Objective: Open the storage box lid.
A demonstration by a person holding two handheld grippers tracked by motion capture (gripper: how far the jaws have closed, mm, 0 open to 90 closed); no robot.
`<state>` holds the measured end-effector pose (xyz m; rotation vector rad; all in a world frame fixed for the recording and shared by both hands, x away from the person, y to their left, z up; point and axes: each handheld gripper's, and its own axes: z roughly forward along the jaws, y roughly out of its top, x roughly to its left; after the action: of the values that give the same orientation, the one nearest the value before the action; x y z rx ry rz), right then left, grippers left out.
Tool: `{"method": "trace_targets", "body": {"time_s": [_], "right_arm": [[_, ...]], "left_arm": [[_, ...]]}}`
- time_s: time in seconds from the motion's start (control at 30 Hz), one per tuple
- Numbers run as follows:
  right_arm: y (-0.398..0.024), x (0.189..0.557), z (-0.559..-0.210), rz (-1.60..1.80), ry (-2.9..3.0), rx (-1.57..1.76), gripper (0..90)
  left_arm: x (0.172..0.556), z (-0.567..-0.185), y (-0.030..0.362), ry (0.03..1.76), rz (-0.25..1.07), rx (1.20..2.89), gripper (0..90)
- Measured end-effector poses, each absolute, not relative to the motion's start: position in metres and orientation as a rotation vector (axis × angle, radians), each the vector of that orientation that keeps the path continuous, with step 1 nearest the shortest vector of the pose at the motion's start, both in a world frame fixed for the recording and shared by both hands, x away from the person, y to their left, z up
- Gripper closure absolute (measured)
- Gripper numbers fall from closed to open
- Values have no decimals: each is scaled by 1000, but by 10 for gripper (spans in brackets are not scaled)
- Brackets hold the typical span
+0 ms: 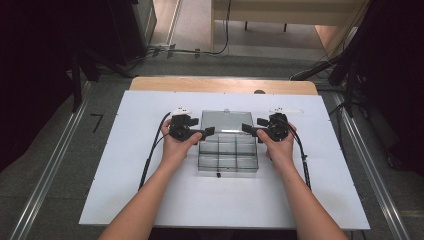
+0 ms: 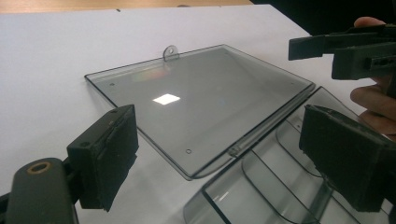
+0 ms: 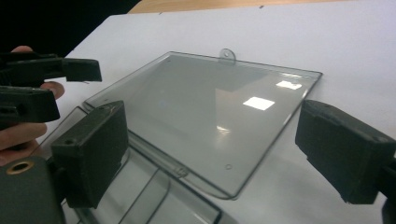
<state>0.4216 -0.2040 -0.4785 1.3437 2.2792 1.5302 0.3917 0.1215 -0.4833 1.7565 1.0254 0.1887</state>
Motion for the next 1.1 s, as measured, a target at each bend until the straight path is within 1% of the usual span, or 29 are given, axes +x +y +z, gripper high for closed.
{"method": "trace_targets", "body": {"time_s": [0.13, 0.17, 0.23, 0.3, 0.37, 0.57, 0.73, 0.97, 1.1], "right_arm": [[-202, 414, -473, 1533, 2305, 1291, 59], [-202, 411, -471, 1531, 2306, 1272, 36], [-202, 409, -470, 1531, 2306, 1262, 35], [-203, 406, -469, 1541, 2306, 1256, 13], [-203, 403, -467, 1544, 2307, 1249, 3], [-203, 391, -461, 1551, 2312, 1190, 0], [-202, 378, -455, 1546, 2315, 1134, 0], [-197, 353, -450, 1482, 2327, 1057, 0], [-196, 341, -448, 1504, 2338, 1024, 0]], "left_arm": [[386, -477, 121, 1012, 167, 1750, 76], [385, -476, 120, 1009, 164, 1752, 64], [382, -473, 119, 993, 168, 1754, 63], [380, -471, 119, 987, 174, 1751, 37], [378, -469, 120, 978, 178, 1744, 37], [373, -470, 122, 969, 188, 1744, 18], [367, -470, 125, 950, 158, 1738, 18], [352, -462, 127, 898, 164, 1747, 9], [343, -459, 128, 878, 172, 1741, 9]]}}
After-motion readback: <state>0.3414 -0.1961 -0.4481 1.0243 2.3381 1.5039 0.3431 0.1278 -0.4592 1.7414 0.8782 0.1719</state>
